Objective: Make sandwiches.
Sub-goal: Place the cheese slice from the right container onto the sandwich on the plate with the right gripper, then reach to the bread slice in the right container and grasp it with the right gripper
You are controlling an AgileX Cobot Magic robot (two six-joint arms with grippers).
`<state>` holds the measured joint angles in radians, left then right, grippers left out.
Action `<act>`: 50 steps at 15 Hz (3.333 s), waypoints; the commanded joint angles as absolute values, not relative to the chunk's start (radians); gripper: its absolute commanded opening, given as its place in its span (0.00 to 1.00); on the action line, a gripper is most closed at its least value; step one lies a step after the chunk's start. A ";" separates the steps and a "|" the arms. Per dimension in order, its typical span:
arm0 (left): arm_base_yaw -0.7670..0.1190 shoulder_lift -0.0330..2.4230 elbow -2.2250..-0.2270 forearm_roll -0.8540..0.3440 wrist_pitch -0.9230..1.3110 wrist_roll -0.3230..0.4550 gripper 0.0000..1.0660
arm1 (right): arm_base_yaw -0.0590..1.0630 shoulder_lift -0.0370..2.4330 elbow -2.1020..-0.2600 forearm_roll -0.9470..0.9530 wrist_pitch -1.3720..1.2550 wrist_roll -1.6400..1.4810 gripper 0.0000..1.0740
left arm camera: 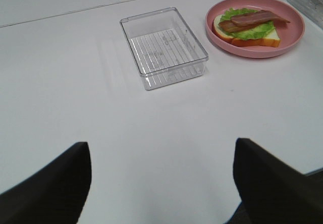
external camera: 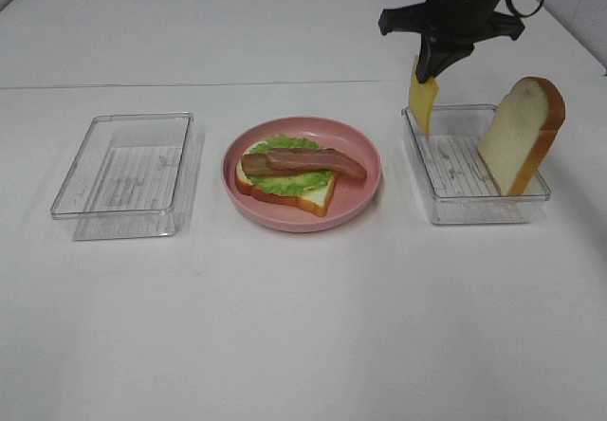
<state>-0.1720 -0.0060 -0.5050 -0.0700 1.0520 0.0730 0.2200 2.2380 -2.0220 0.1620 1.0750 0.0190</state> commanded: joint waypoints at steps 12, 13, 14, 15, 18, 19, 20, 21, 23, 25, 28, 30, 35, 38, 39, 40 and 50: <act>-0.174 -0.026 -0.500 -0.079 1.041 0.068 0.70 | 0.381 2.172 -1.937 0.693 1.094 -0.198 0.00; -0.174 -0.026 -0.500 -0.079 1.041 0.068 0.70 | 0.381 2.172 -1.937 0.693 1.094 -0.198 0.00; -0.174 -0.026 -0.500 -0.079 1.041 0.068 0.70 | 0.420 2.221 -1.937 0.731 1.041 -0.198 0.00; -0.174 -0.026 -0.500 -0.079 1.041 0.068 0.70 | 0.420 2.221 -1.937 0.731 1.041 -0.198 0.00; -0.174 -0.026 -0.500 -0.079 1.041 0.068 0.70 | 0.430 2.300 -1.937 0.765 0.954 -0.195 0.00; -0.174 -0.026 -0.500 -0.079 1.041 0.068 0.70 | 0.430 2.319 -1.938 0.755 0.945 -0.185 0.00; -0.174 -0.026 -0.500 -0.079 1.041 0.068 0.70 | 0.428 2.335 -1.938 0.669 0.933 -0.122 0.00; -0.174 -0.026 -0.500 -0.079 1.041 0.068 0.70 | 0.428 2.335 -1.938 0.602 0.922 -0.082 0.00; -0.174 -0.026 -0.500 -0.079 1.041 0.068 0.70 | 0.428 2.329 -1.940 0.453 0.919 0.013 0.00; -0.174 -0.026 -0.500 -0.079 1.041 0.068 0.70 | 0.428 2.324 -1.940 0.383 0.926 0.053 0.00; -0.174 -0.026 -0.500 -0.079 1.041 0.068 0.70 | 0.429 2.324 -1.940 0.331 0.927 0.088 0.18; -0.174 -0.026 -0.500 -0.079 1.041 0.068 0.70 | 0.429 2.324 -1.940 0.331 0.927 0.092 0.50; -0.174 -0.026 -0.500 -0.079 1.041 0.068 0.70 | 0.429 2.293 -1.940 0.327 0.978 0.091 0.75; -0.174 -0.026 -0.500 -0.079 1.041 0.068 0.70 | 0.424 2.205 -1.940 0.234 1.007 0.088 0.75; -0.174 -0.026 -0.500 -0.079 1.041 0.068 0.70 | 0.415 2.170 -1.940 0.197 1.029 0.088 0.75; -0.174 -0.026 -0.500 -0.079 1.041 0.068 0.70 | 0.371 2.120 -1.940 0.184 1.076 0.088 0.75; -0.174 -0.026 -0.500 -0.079 1.041 0.068 0.70 | 0.065 2.022 -1.939 0.029 1.286 0.071 0.75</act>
<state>-0.1720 -0.0060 -0.5010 -0.0700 1.0510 0.0730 0.0710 2.0230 -1.9420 0.0420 1.2110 0.0790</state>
